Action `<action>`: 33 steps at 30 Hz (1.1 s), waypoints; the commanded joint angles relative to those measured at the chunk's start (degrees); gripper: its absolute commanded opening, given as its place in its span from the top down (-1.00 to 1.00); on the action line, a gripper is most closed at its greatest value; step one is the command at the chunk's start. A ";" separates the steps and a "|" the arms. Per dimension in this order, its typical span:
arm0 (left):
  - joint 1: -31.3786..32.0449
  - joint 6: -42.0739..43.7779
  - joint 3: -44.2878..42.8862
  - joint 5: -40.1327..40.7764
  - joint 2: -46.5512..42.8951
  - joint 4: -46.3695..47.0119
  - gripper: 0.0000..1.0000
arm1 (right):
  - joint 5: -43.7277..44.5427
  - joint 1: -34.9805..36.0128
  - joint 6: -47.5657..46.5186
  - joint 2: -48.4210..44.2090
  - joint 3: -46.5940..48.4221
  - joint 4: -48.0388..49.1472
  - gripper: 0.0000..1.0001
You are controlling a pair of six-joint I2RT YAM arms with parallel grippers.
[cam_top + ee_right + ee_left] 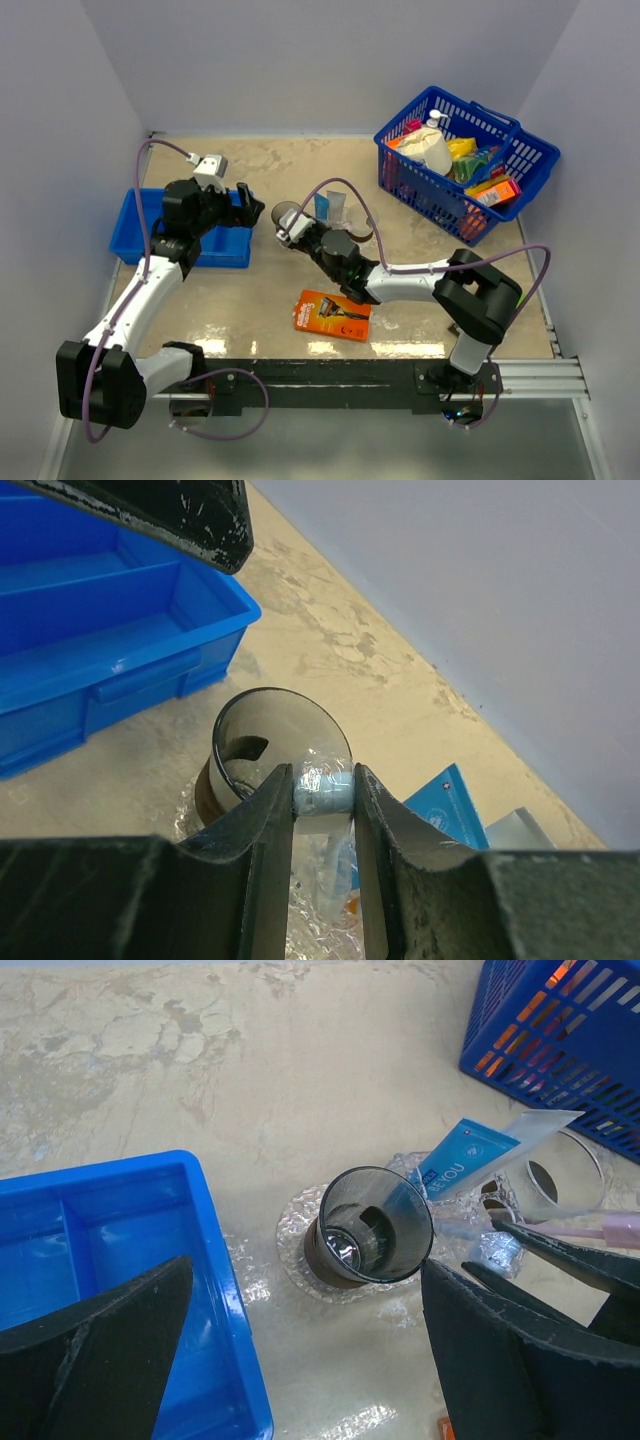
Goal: Prepare toiletry sets of a toothbrush and toothpaste on the tray
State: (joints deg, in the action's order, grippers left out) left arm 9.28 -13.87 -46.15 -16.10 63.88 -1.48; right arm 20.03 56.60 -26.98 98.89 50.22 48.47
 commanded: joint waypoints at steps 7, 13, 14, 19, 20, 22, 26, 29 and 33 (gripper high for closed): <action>-0.40 1.48 -2.01 -1.04 -0.51 1.56 -1.00 | 1.94 0.00 -1.76 0.07 0.15 3.65 0.04; -0.31 1.48 -2.10 -1.13 -0.51 1.56 -1.00 | 1.59 0.00 -1.76 -0.72 0.06 2.60 -0.19; -0.40 1.39 -2.10 -1.22 -0.59 1.56 -1.00 | 1.42 0.09 -1.76 -0.80 0.06 2.51 -0.22; -0.40 1.39 -2.10 -1.30 -0.42 1.56 -1.00 | 1.33 0.00 -1.41 -1.51 -0.12 1.98 -0.43; -0.40 1.39 -2.10 -1.39 -0.42 1.56 -1.00 | 1.24 0.00 -1.15 -1.68 -0.21 1.89 -0.50; -0.31 1.39 -2.19 -1.66 -0.33 1.56 -1.00 | 0.80 0.00 -0.79 -2.29 -0.03 0.93 -0.59; -0.40 1.48 -2.19 -1.66 -0.51 1.56 -1.00 | -0.52 0.00 0.43 -3.97 0.32 -1.00 -0.75; -0.40 1.56 -2.19 -1.48 -0.59 1.56 -1.00 | -1.40 0.00 1.58 -6.15 0.32 -2.06 -0.88; -0.40 1.65 -1.93 -0.87 -1.47 1.56 -1.00 | -2.10 0.09 4.82 -9.67 0.32 -3.46 -0.96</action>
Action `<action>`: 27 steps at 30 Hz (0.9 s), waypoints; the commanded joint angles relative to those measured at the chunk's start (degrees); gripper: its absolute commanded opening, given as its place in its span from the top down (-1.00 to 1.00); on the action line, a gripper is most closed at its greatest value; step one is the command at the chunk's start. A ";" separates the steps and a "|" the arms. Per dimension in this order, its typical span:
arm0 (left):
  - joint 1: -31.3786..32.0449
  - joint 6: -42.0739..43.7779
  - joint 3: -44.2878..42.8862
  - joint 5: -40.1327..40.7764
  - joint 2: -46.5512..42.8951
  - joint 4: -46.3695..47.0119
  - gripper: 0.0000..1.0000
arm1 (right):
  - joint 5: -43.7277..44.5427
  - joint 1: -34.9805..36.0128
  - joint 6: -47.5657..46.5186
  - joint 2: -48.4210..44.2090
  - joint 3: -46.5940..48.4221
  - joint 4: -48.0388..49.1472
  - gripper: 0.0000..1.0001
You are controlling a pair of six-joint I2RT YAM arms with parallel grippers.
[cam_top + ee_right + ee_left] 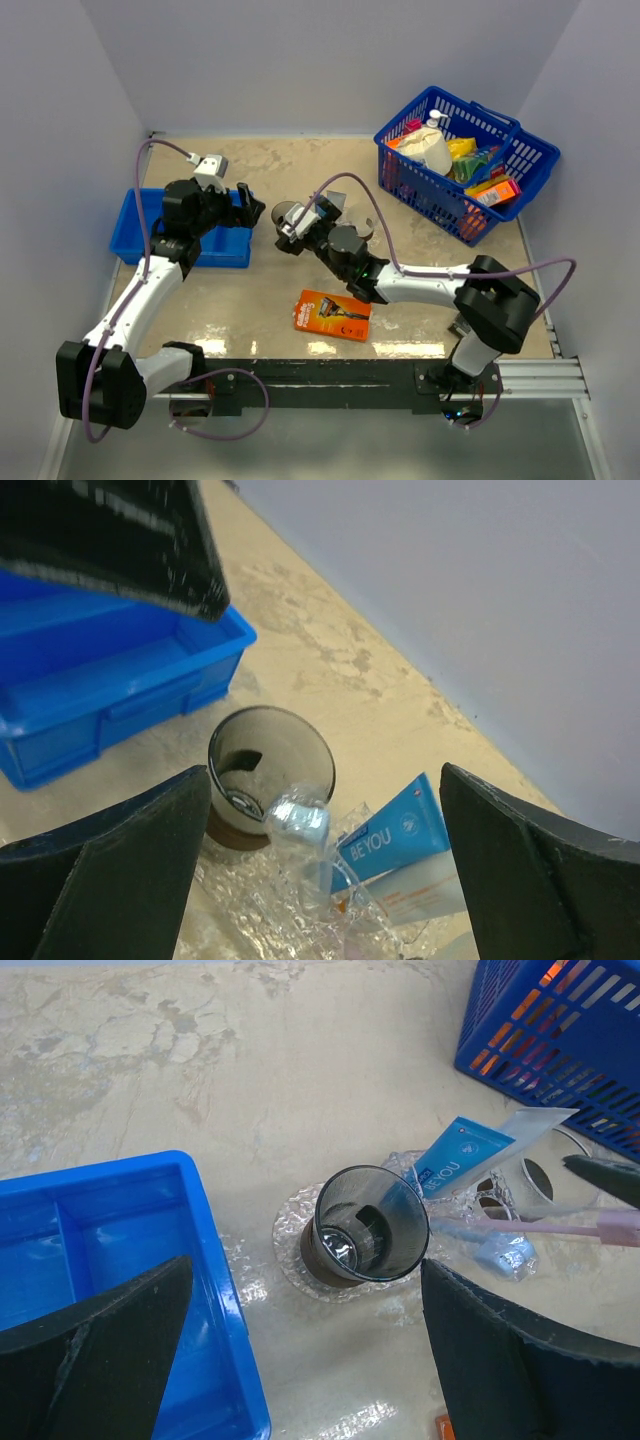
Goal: Prepare toiletry sets of a toothbrush and toothpaste on the tray
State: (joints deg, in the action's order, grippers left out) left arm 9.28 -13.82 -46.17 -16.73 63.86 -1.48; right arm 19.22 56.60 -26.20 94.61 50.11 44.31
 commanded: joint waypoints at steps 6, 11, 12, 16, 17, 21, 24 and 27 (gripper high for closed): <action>-0.40 1.78 -0.68 0.56 -4.17 3.06 -1.00 | -4.89 -3.15 14.58 -11.89 2.01 -6.34 -0.96; -0.40 1.96 0.12 0.82 -6.28 4.46 -1.00 | -13.50 -13.06 29.41 -16.82 2.80 -12.58 -0.96; -0.40 2.05 0.38 1.00 -6.63 4.64 -1.00 | -15.08 -14.14 30.93 -17.69 2.54 -13.20 -0.96; -0.31 2.40 1.08 1.00 -8.92 5.78 -1.00 | -14.22 -17.92 34.36 -22.52 2.45 -19.42 -0.96; -0.40 2.57 1.26 1.09 -9.36 6.30 -1.00 | -14.04 -20.01 36.02 -23.23 2.45 -20.75 -0.96; -0.31 2.49 2.22 1.52 -11.64 7.54 -1.00 | -12.90 -26.09 40.51 -26.40 1.40 -26.55 -0.96; -0.31 2.49 2.84 1.79 -13.66 8.68 -1.00 | -12.19 -30.49 43.59 -30.52 -0.53 -30.25 -0.96; -0.31 2.57 3.54 1.53 -15.86 10.17 -1.00 | -9.56 -32.78 44.48 -35.87 -2.46 -32.80 -0.96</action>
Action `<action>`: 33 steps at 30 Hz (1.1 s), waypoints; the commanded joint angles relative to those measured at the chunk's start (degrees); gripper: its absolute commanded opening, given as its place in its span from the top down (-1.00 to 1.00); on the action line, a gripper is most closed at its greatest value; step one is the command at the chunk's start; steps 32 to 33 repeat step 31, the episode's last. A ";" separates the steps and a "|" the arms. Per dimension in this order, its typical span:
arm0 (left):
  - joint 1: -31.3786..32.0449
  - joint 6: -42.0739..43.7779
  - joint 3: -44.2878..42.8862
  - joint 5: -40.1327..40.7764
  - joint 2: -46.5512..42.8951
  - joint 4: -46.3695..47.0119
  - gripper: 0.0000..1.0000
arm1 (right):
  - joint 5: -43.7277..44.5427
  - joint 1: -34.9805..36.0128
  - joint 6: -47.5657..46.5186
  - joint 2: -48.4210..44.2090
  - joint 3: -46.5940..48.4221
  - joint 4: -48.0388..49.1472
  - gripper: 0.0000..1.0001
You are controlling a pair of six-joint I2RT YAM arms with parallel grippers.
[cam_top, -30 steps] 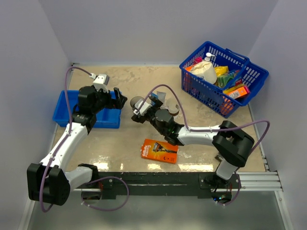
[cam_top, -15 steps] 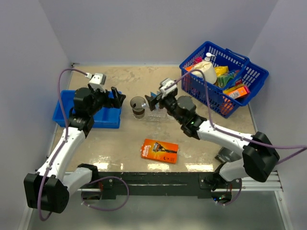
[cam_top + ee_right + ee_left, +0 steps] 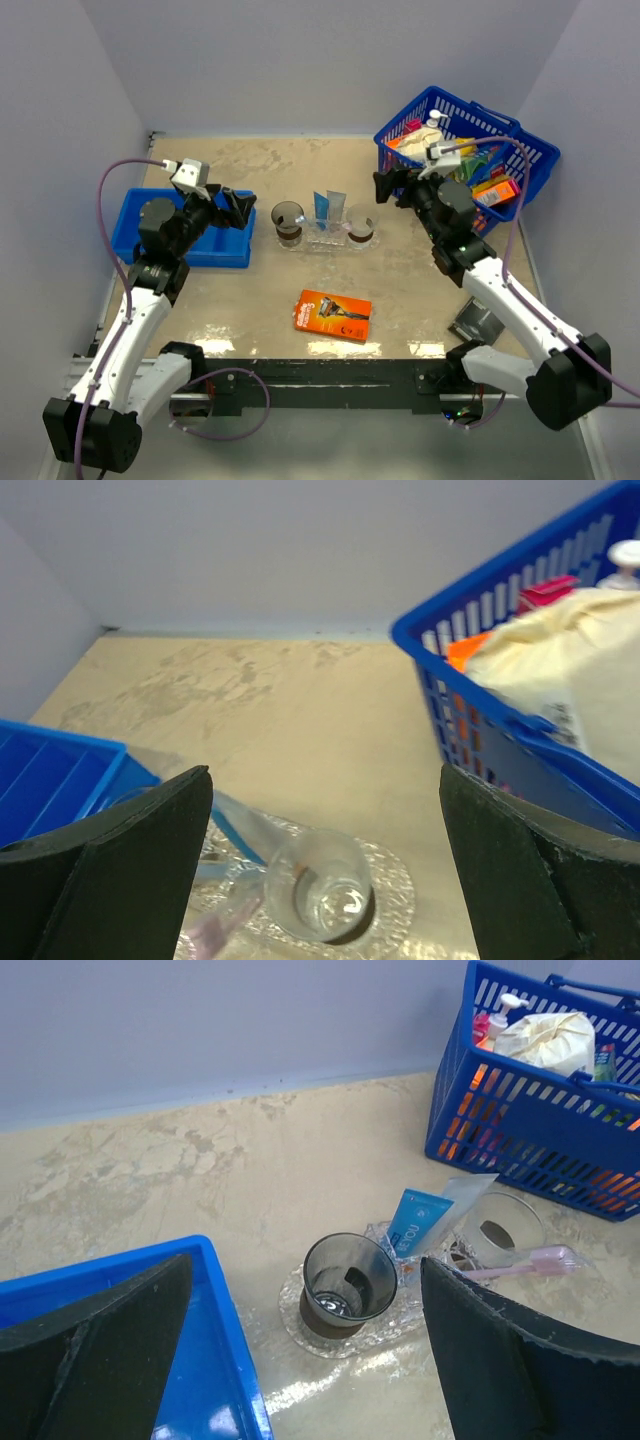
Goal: Prepare toiletry sets of a toothbrush and toothpaste on the tray
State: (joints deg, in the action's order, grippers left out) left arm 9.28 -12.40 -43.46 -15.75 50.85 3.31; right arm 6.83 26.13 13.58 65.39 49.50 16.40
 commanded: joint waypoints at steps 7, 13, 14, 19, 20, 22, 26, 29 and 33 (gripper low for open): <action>-0.31 2.12 1.63 1.95 -6.90 6.62 -1.00 | 9.51 -2.75 3.38 -18.34 -4.05 -10.33 -0.96; -0.31 1.94 1.89 2.39 -8.31 6.80 -1.00 | 12.50 -2.84 2.94 -25.65 -7.74 -10.51 -0.96; -0.31 1.94 1.89 2.39 -8.57 6.88 -1.00 | 12.59 -2.84 2.68 -26.09 -8.18 -10.51 -0.96; -0.31 1.59 1.98 1.95 -8.49 7.15 -1.00 | 12.95 -2.75 1.80 -26.71 -7.13 -12.10 -0.96; -0.40 1.59 2.07 1.78 -8.49 7.15 -1.00 | 12.95 -2.84 1.80 -26.63 -7.04 -12.18 -0.96; -0.31 1.77 2.15 1.60 -8.57 7.32 -1.00 | 12.77 -2.84 1.71 -26.71 -7.04 -12.18 -0.96; -0.40 1.94 2.42 2.21 -9.01 7.32 -1.00 | 12.51 -2.84 1.80 -26.45 -7.31 -12.18 -0.96; -0.31 1.77 2.51 3.09 -9.36 7.15 -1.00 | 12.59 -2.84 1.62 -26.54 -7.31 -12.10 -0.96; -0.31 1.68 2.68 3.53 -9.54 7.32 -1.00 | 12.51 -2.84 1.36 -26.54 -7.22 -12.18 -0.96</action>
